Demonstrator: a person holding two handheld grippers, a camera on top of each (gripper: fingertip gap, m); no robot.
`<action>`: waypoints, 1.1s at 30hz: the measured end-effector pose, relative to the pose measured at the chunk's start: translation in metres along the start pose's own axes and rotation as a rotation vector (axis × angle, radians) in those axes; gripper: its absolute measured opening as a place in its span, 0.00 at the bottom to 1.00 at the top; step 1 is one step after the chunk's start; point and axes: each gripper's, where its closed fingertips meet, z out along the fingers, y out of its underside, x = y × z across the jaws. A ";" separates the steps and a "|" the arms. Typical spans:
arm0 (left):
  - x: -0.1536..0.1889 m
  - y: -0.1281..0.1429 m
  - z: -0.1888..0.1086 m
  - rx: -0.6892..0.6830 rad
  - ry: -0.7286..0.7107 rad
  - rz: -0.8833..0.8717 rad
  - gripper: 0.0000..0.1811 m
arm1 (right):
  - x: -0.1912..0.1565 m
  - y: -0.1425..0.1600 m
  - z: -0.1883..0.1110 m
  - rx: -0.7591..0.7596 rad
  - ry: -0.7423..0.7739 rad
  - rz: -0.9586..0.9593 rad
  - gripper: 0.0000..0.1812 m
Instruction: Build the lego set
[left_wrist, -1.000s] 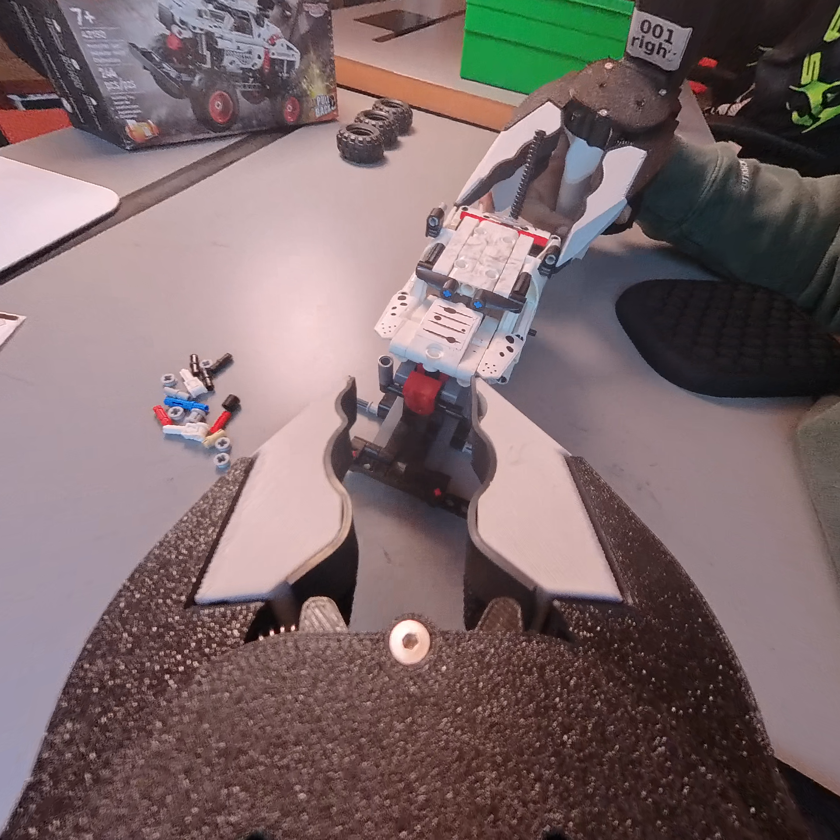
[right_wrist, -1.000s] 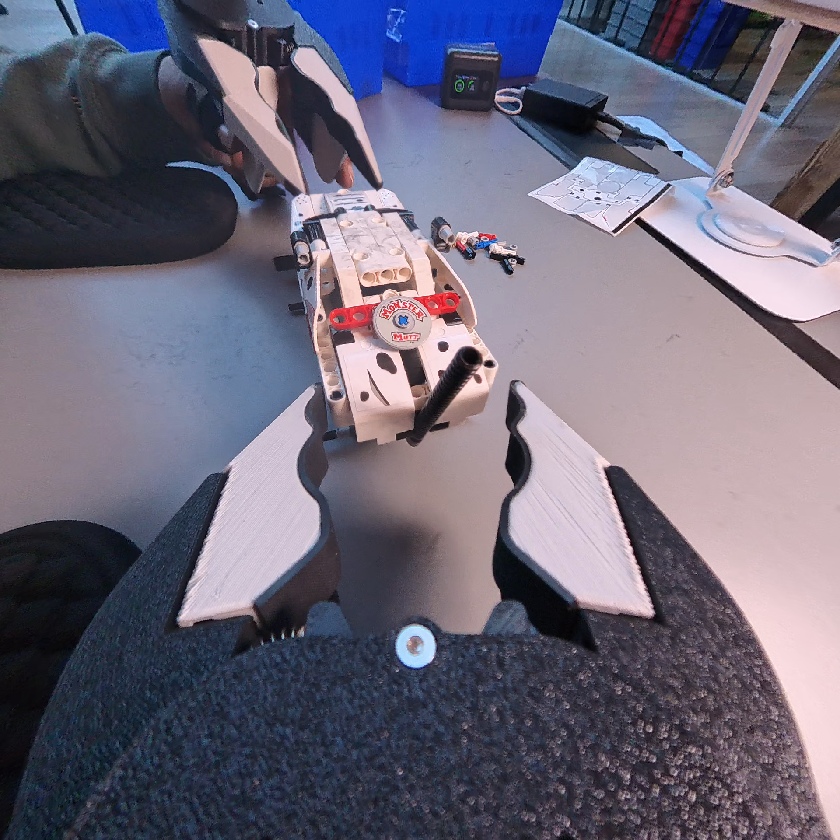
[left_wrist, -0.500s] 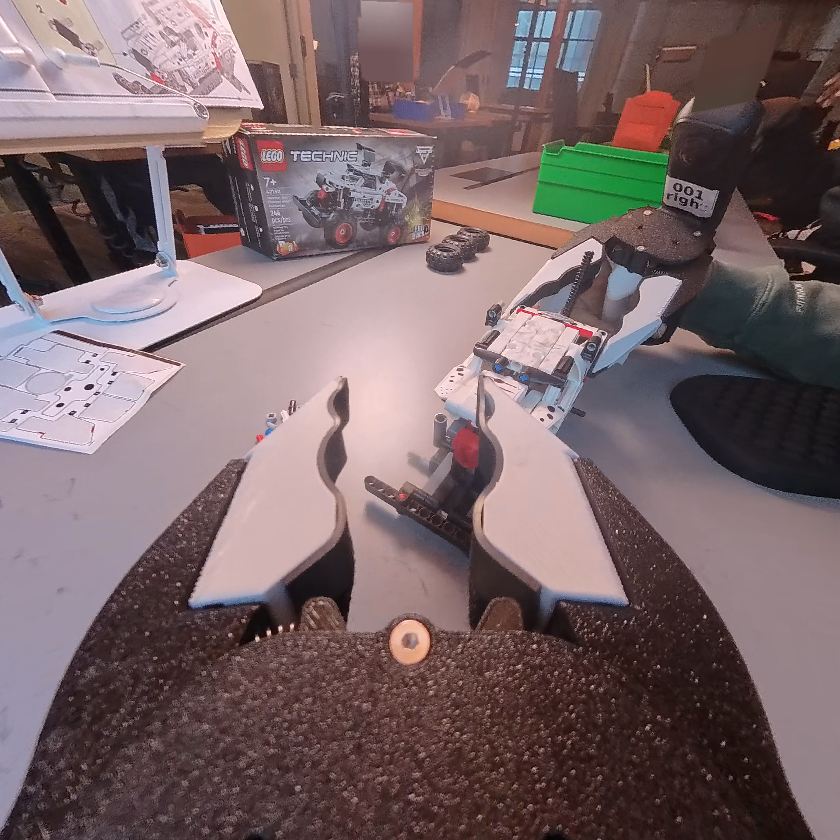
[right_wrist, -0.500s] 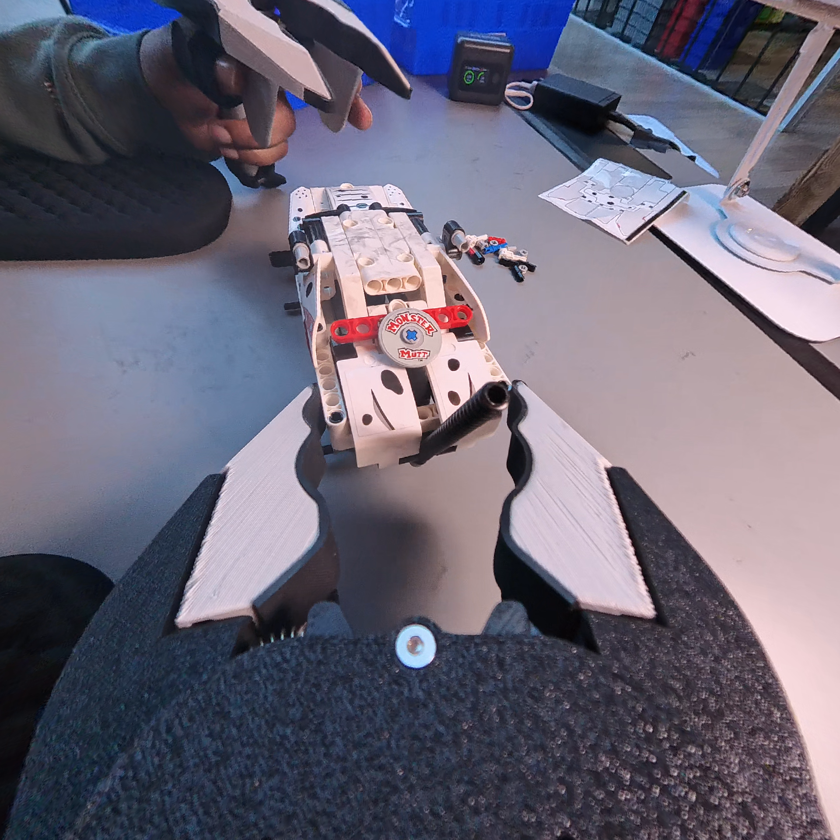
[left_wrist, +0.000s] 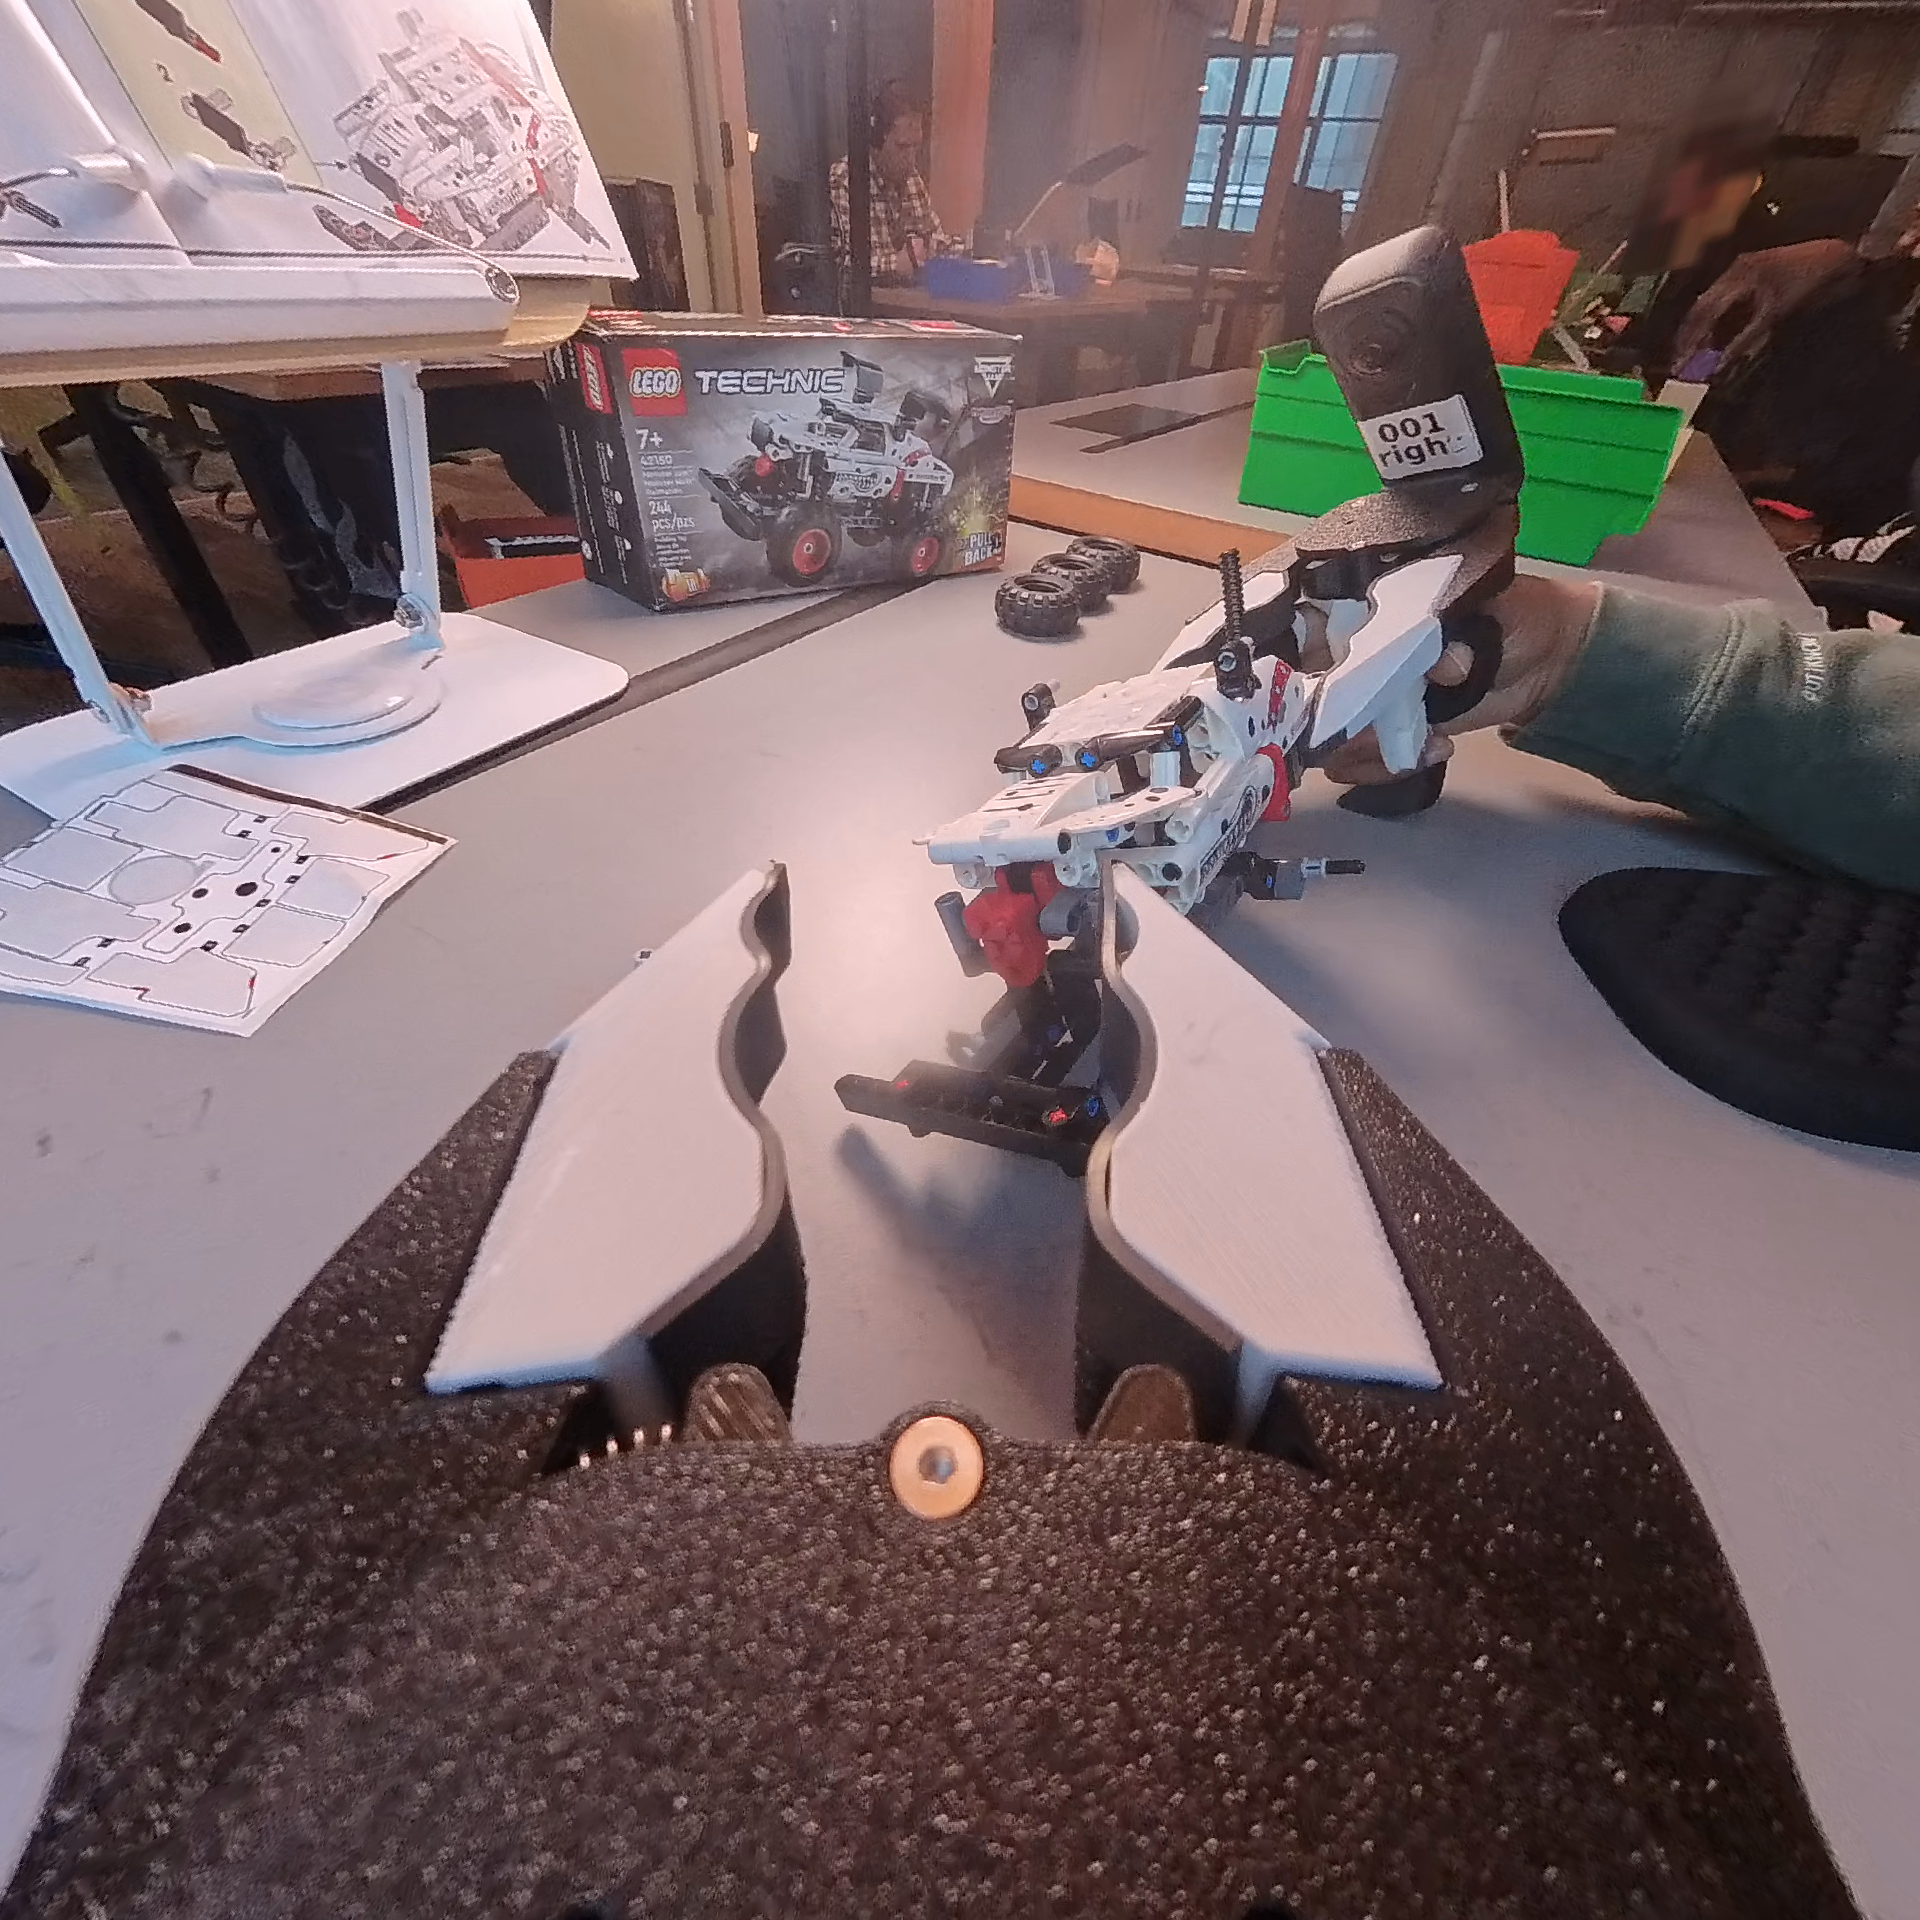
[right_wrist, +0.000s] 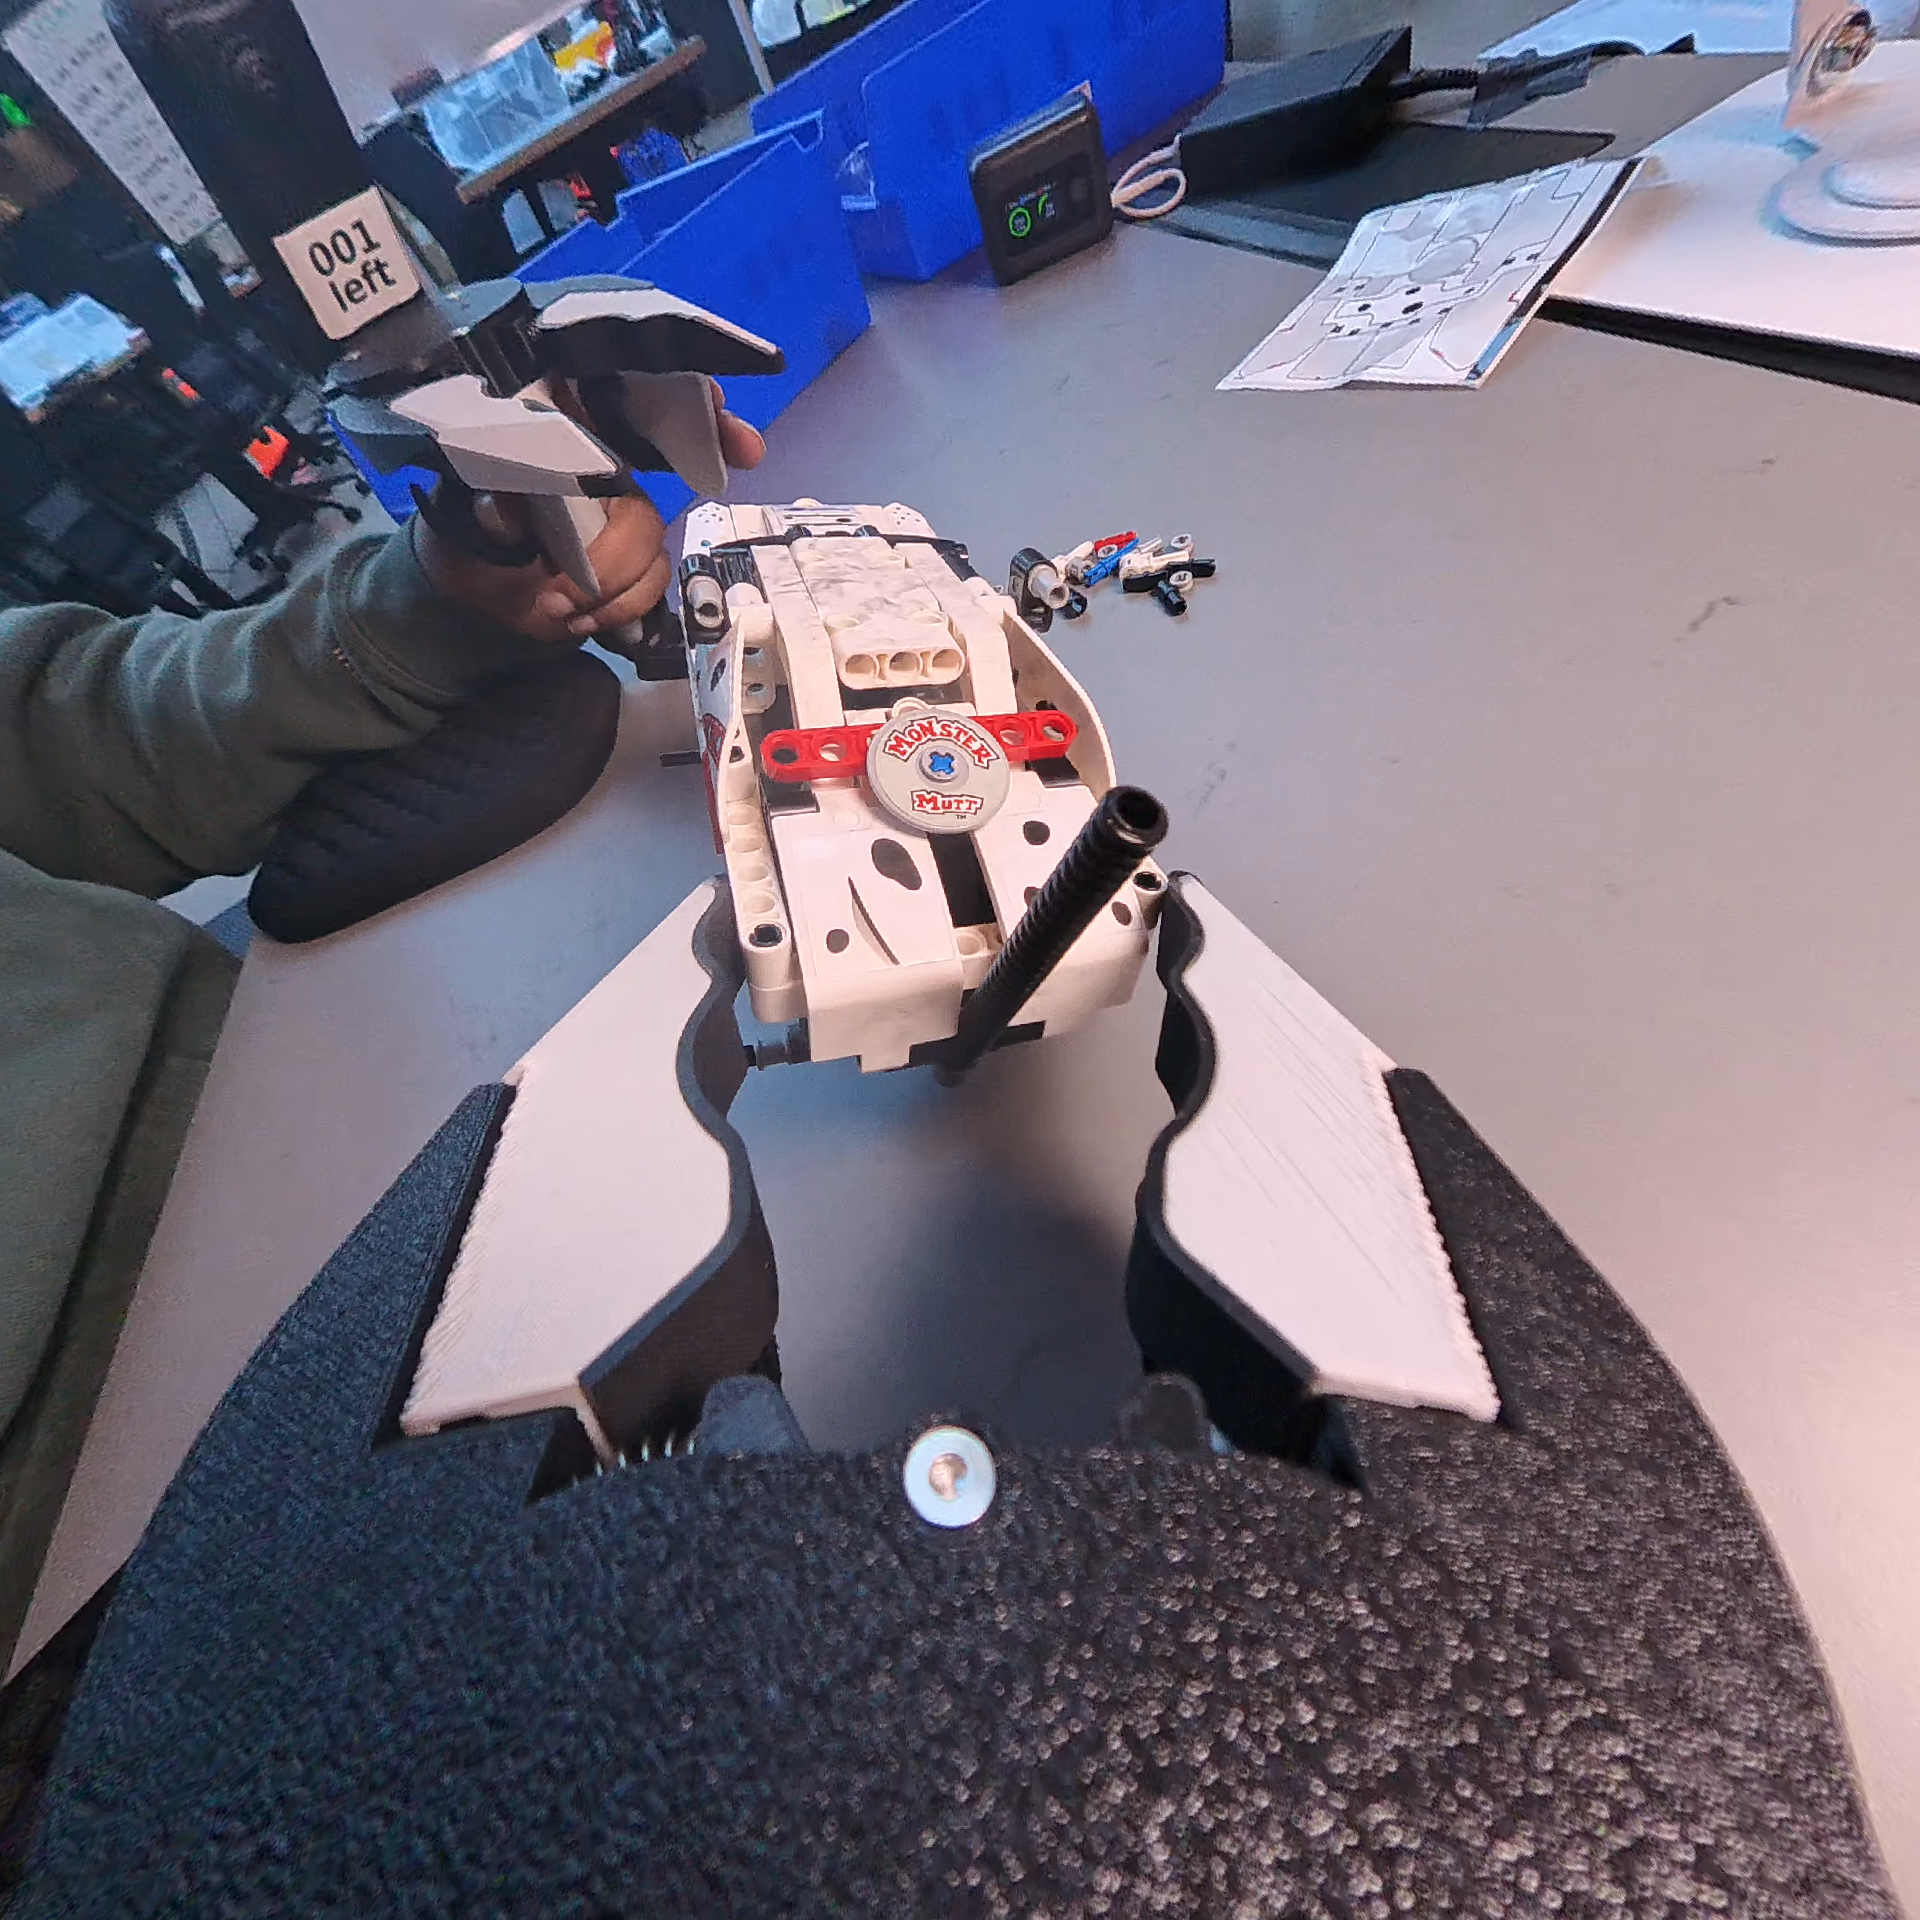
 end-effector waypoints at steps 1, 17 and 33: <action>0.000 0.000 0.000 0.000 0.000 0.000 0.31 | 0.000 0.000 0.000 0.000 0.004 -0.005 0.44; 0.002 0.005 0.003 -0.024 0.012 0.004 0.31 | -0.017 0.015 0.002 -0.057 0.157 -0.455 0.44; -0.006 -0.002 0.002 0.015 -0.034 0.007 0.30 | -0.021 -0.022 -0.052 0.188 0.091 -0.256 0.52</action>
